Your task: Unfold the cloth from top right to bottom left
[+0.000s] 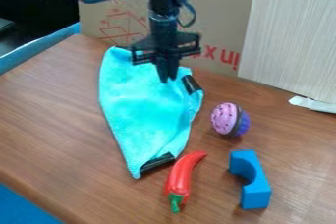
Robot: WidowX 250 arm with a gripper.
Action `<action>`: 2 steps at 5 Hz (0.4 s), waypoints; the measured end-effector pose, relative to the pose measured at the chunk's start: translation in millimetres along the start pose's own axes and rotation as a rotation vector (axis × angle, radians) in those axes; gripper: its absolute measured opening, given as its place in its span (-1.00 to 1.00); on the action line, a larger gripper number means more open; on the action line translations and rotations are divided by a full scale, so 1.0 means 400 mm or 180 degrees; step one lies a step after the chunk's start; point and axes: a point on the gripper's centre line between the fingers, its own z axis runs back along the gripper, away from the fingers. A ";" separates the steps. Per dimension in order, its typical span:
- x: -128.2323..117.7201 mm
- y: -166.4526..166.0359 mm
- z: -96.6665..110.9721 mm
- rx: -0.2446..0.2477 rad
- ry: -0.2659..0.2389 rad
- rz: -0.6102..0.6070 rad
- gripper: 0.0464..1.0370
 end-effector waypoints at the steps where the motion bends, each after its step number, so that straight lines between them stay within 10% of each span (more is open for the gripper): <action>1: 0.005 0.064 0.046 -0.0110 0.0053 0.0011 -0.99; 2: 0.013 0.159 0.040 -0.0040 0.0036 0.0010 -0.99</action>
